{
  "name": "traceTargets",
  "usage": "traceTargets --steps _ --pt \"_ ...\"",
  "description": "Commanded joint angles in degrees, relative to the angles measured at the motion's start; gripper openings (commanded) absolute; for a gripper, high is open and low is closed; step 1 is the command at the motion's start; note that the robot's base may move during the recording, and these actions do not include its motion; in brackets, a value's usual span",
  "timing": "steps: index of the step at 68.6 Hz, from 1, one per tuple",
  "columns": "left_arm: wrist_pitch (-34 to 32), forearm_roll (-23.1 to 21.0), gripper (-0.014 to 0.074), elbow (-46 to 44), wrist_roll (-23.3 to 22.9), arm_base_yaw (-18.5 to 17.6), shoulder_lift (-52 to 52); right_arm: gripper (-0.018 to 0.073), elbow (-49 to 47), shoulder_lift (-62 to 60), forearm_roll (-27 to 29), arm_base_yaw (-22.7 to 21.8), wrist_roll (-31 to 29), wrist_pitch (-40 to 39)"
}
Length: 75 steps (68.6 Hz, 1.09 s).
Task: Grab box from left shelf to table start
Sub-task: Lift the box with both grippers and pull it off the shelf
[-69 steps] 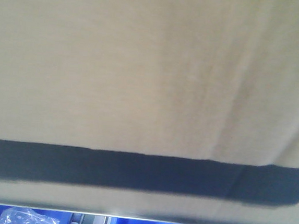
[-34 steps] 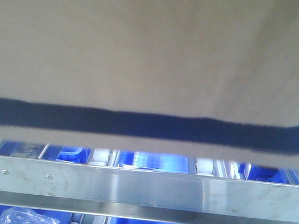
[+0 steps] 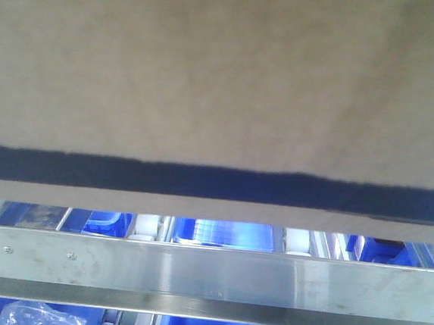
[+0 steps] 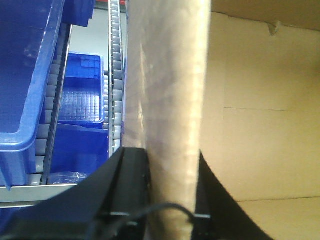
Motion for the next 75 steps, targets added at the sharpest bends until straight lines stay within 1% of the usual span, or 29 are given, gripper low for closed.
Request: traceTargets --steps 1,24,47,75 --pt "-11.2 -1.2 -0.0092 -2.1 -1.6 -0.3 0.2 0.0058 -1.4 1.3 -6.0 -0.4 -0.3 -8.2" --pt "-11.3 -1.2 -0.0092 -0.2 -1.6 -0.3 0.2 0.0058 -1.4 1.3 -6.0 -0.4 -0.3 -8.2" --pt "-11.5 -1.2 -0.0092 5.7 -1.6 -0.3 0.2 0.0058 -1.4 1.3 -6.0 -0.4 -0.3 -8.2" --pt "-11.5 -1.2 -0.0092 15.1 -1.6 -0.3 0.2 0.0058 -1.4 1.3 -6.0 -0.4 -0.3 -8.2"
